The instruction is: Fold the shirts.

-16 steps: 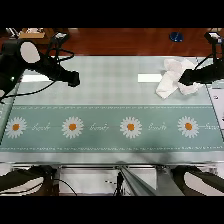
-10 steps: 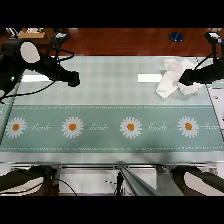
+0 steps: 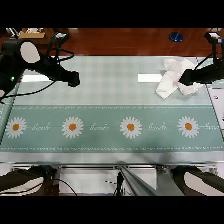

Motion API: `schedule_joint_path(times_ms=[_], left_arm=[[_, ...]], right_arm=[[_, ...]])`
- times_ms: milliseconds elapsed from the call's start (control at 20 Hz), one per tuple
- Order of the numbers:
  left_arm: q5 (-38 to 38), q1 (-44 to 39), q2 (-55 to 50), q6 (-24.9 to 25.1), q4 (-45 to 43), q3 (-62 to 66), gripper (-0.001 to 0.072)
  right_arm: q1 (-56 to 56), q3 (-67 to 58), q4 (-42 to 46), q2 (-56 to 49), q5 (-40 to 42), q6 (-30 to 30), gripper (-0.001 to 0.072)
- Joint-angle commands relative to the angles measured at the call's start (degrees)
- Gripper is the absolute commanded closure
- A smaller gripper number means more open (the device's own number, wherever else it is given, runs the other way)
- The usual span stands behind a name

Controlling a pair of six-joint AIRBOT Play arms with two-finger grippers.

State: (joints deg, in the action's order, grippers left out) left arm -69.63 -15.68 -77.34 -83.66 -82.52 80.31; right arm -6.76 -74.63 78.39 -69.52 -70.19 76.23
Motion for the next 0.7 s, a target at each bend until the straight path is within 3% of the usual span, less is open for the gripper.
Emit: schedule_joint_path(times_ms=[0, 250, 300, 400, 450, 650], left_arm=[[0.0, 0.0, 0.0, 0.0, 0.0, 0.1, 0.0023], [3.9, 0.0, -0.1, 0.0, 0.0, 0.1, 0.0023], [4.5, 0.0, -0.1, 0.0, 0.0, 0.1, 0.0023], [7.2, 0.0, 0.0, 0.0, 0.0, 0.1, 0.0023], [7.8, 0.0, 0.1, 0.0, 0.0, 0.2, 0.0023], [7.1, 0.0, 0.5, 0.0, 0.0, 1.7, 0.0023]], right_arm=[[0.0, 0.0, -0.4, 0.0, 0.7, 0.0, 0.0117], [0.1, 0.0, 0.7, -0.2, 14.3, 0.2, 0.0132], [0.0, 0.0, 4.2, -0.6, 18.7, 3.8, 0.0134], [0.0, 0.0, 16.2, -2.7, 25.9, 16.8, 0.0133], [0.0, 0.0, 20.8, -4.4, 28.4, 19.8, 0.0130], [0.0, 0.0, 25.3, -13.7, 34.7, 20.4, 0.0116]])
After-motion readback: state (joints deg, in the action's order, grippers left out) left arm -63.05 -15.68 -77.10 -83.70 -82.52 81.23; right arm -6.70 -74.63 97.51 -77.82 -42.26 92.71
